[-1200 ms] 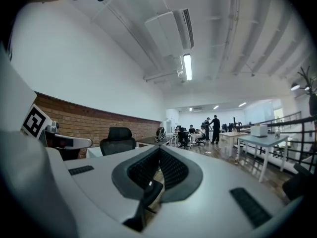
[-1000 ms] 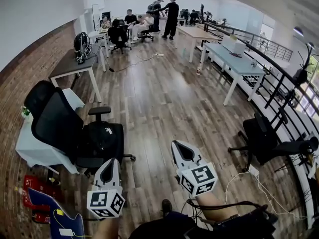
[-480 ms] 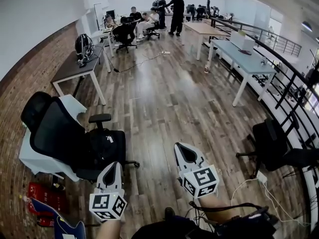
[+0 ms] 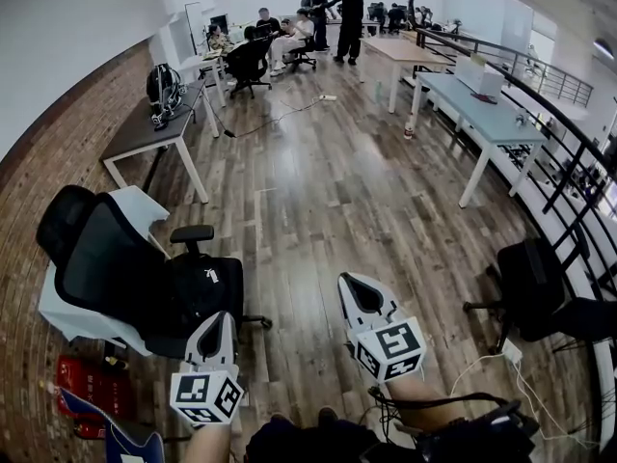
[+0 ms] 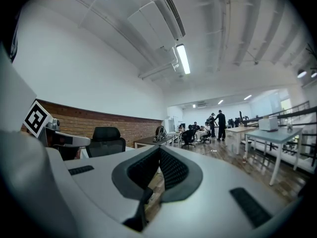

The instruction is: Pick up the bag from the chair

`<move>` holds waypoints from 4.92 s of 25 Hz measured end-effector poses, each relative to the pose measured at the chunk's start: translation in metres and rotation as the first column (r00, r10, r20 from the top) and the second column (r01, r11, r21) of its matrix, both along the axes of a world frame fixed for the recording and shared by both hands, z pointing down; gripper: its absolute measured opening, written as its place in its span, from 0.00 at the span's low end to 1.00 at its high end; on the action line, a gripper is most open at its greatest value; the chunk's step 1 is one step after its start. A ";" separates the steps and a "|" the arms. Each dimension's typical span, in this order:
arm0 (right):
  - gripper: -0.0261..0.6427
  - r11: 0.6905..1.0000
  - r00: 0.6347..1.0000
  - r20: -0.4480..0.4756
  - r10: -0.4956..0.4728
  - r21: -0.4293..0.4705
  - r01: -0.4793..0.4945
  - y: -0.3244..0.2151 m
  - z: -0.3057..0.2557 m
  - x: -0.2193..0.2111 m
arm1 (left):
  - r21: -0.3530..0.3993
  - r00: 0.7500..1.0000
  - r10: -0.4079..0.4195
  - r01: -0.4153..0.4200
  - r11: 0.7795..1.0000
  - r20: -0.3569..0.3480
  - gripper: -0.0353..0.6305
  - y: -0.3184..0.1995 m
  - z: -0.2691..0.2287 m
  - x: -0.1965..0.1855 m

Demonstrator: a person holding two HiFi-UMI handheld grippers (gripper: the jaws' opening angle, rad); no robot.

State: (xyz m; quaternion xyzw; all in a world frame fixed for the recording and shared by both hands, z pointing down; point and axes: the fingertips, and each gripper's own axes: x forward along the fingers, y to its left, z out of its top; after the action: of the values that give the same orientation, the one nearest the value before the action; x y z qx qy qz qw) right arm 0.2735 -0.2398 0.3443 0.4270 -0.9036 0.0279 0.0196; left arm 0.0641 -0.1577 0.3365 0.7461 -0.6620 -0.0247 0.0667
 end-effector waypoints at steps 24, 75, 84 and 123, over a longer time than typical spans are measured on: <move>0.06 0.987 0.982 -0.125 -0.139 0.057 0.147 -0.120 -0.010 -0.138 | 0.057 0.994 -0.078 0.083 0.995 -0.081 0.07 -0.121 0.014 -0.122; 0.06 0.573 0.569 -0.141 -0.810 0.012 0.819 -0.292 0.017 -0.527 | -0.050 0.686 -0.727 0.725 0.687 -0.041 0.07 -0.180 0.050 -0.376; 0.06 0.412 0.410 -0.162 -0.898 0.018 0.911 -0.304 0.025 -0.569 | -0.104 0.569 -0.821 0.814 0.571 -0.055 0.07 -0.186 0.064 -0.378; 0.51 -0.159 -0.380 -0.514 -0.769 -0.422 0.893 -0.212 0.308 -0.675 | -0.626 0.453 -0.889 0.674 0.392 -0.068 0.49 -0.155 0.376 -0.412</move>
State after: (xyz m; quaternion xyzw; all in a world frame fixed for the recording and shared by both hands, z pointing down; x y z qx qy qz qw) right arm -0.4011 -0.4523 0.6524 -0.4370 -0.8151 -0.2275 0.3048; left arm -0.3480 -0.3123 0.7120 0.2617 -0.8893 -0.0255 0.3742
